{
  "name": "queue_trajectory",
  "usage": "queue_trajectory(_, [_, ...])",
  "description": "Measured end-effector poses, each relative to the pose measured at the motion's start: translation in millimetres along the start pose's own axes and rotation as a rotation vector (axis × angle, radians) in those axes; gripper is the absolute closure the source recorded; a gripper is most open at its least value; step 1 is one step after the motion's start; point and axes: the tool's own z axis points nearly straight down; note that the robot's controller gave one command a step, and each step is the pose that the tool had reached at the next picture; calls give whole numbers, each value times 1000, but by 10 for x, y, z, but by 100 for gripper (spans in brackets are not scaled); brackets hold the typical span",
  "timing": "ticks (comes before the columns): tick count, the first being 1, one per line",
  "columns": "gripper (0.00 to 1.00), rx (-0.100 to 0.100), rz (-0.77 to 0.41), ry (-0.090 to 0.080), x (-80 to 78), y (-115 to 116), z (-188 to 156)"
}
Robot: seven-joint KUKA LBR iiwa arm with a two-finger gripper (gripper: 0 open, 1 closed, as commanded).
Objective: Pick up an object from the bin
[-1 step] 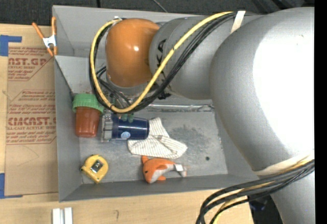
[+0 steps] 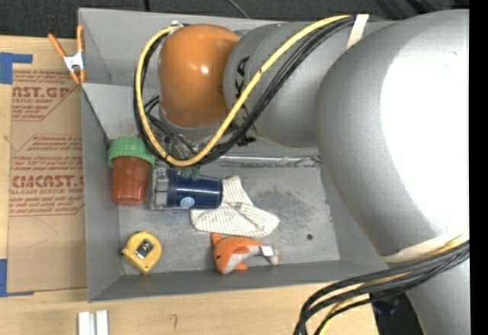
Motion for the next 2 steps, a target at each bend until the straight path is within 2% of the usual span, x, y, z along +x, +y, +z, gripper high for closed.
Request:
queue_trajectory(1, [0,0,-64,-6,2,-434,443])
queue_trajectory(2, [100,0,51,2,43,-492,572])
